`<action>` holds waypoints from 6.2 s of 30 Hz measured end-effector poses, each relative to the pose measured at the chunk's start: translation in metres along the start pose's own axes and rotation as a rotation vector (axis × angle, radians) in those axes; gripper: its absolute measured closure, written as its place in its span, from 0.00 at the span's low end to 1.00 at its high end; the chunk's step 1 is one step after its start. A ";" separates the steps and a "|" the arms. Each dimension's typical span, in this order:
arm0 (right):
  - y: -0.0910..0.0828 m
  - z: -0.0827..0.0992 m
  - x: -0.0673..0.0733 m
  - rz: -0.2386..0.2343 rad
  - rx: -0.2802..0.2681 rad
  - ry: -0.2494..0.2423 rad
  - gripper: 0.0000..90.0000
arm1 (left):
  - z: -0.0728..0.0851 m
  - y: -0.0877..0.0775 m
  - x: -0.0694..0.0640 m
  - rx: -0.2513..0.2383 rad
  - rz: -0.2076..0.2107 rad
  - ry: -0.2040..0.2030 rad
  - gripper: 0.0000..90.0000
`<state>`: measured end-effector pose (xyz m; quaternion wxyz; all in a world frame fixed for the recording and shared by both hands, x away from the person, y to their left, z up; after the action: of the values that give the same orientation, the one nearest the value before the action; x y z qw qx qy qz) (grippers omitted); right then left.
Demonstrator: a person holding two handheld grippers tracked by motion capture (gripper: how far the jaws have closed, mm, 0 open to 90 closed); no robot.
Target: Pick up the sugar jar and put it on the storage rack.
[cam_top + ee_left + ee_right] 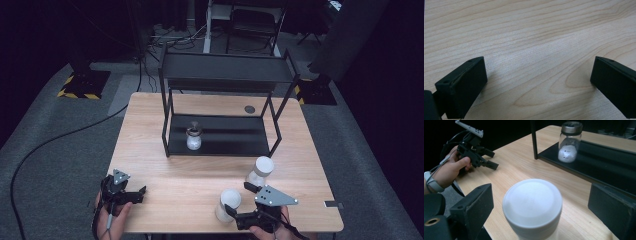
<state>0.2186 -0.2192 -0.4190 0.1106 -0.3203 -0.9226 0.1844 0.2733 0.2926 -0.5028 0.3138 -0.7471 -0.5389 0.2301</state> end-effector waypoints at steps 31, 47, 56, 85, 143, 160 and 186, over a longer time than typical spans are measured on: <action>0.023 0.010 0.009 0.013 0.096 -0.088 0.37 | 0.000 0.000 0.000 0.000 0.011 0.010 0.00; 0.021 -0.010 0.010 0.006 0.090 -0.095 0.37 | -0.001 0.001 -0.001 0.001 0.008 0.007 0.00; 0.022 -0.029 0.008 0.014 0.070 -0.097 0.37 | -0.002 0.002 -0.002 0.001 0.004 0.002 0.00; 0.040 -0.093 -0.009 0.091 0.043 -0.078 0.37 | -0.002 0.002 -0.002 0.002 0.002 0.001 0.00; 0.163 -0.109 -0.096 0.302 0.115 0.053 0.37 | -0.003 0.002 -0.002 0.003 0.005 0.004 0.00; 0.177 -0.103 -0.105 0.305 0.144 0.097 0.37 | -0.003 0.003 -0.003 0.001 0.004 0.003 0.00; 0.089 -0.122 -0.080 0.271 0.078 0.062 0.14 | -0.004 0.003 -0.003 0.001 0.003 0.002 0.00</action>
<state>0.3684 -0.1724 -0.3513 0.1255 -0.4427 -0.8592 0.2235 0.2772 0.2882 -0.5026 0.3145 -0.7479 -0.5375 0.2301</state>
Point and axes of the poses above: each handheld gripper's, and its own axes: y roughly forward along the jaws, z roughly out of its underside, x roughly to its left, the point moved 7 cm from there along y, roughly forward along the jaws, and after that the axes turned 1 degree about -z, right-handed, at the moved point
